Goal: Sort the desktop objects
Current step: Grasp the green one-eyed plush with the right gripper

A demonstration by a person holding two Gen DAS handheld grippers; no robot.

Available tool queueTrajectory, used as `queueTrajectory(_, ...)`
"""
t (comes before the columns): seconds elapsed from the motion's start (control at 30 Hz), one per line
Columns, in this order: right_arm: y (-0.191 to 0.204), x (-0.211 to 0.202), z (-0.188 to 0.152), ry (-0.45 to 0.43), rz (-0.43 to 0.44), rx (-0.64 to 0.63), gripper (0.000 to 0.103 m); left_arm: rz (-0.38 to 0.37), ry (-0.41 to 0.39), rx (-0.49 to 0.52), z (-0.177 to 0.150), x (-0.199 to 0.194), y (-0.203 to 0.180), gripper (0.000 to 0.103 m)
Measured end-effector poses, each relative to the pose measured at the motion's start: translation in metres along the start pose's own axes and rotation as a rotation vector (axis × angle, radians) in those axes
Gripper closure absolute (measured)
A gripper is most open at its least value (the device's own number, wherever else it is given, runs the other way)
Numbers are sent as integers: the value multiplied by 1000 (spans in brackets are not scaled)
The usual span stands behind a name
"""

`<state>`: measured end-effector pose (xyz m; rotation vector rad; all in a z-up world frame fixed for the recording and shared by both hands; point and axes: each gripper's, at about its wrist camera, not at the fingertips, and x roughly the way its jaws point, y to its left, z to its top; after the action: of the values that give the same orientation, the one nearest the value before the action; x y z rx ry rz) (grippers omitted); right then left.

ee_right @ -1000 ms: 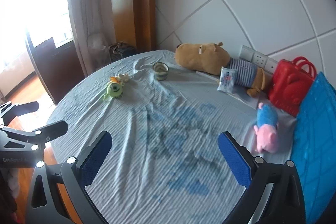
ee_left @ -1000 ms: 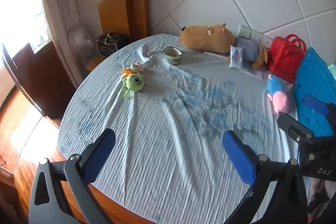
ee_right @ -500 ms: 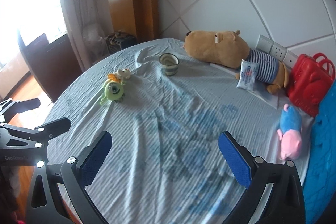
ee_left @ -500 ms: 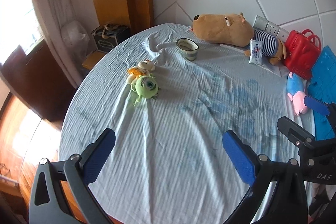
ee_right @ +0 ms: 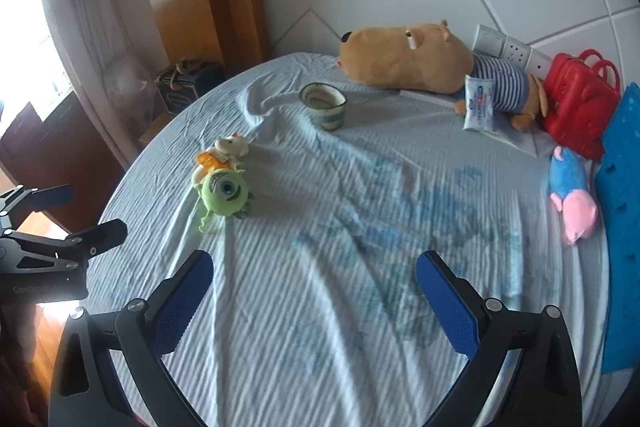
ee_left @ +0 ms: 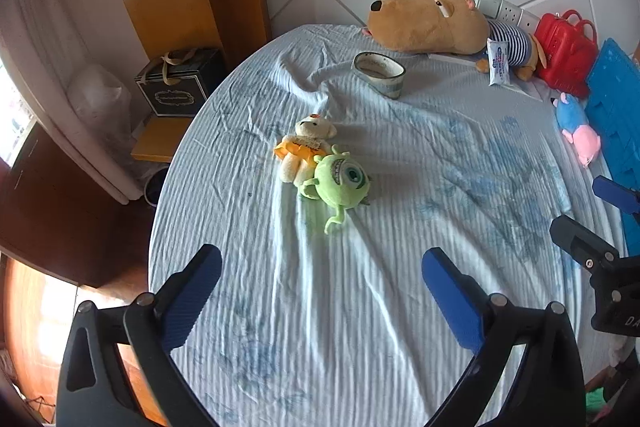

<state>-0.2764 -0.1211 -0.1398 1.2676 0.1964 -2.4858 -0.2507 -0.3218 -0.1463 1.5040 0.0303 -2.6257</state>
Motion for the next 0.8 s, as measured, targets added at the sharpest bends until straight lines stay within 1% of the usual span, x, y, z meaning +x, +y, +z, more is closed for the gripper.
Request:
queueTrajectory(0.17, 21, 24, 9, 9, 10, -4, 0, 1, 9, 20, 9, 19, 19, 1)
queueTrajectory(0.27, 35, 36, 11, 36, 7, -1, 0, -24, 19, 34, 16, 31, 29, 1)
queueTrajectory(0.33, 42, 45, 14, 44, -4, 23, 0, -36, 29, 68, 22, 41, 34, 1)
queueTrajectory(0.43, 50, 57, 16, 39, -33, 99, 0, -72, 34, 150, 32, 57, 41, 2)
queueTrajectory(0.5, 61, 66, 16, 45, -67, 152, 0, -105, 38, 208, 40, 70, 50, 2)
queueTrajectory(0.57, 75, 76, 15, 57, -118, 209, 0, -150, 42, 272, 49, 85, 62, 7)
queueTrajectory(0.63, 89, 82, 13, 65, -175, 274, 1, -193, 58, 333, 56, 102, 76, 17)
queueTrajectory(0.67, 97, 85, 12, 69, -190, 304, 1, -207, 72, 357, 59, 111, 83, 17)
queueTrajectory(0.7, 105, 88, 10, 73, -205, 335, 2, -223, 83, 375, 62, 118, 90, 17)
queueTrajectory(0.73, 113, 91, 9, 77, -220, 366, 9, -241, 92, 392, 64, 125, 95, 17)
queueTrajectory(0.77, 120, 95, 9, 79, -229, 393, 19, -259, 100, 404, 66, 131, 98, 18)
queueTrajectory(0.8, 125, 99, 9, 79, -231, 417, 25, -276, 107, 413, 68, 137, 100, 21)
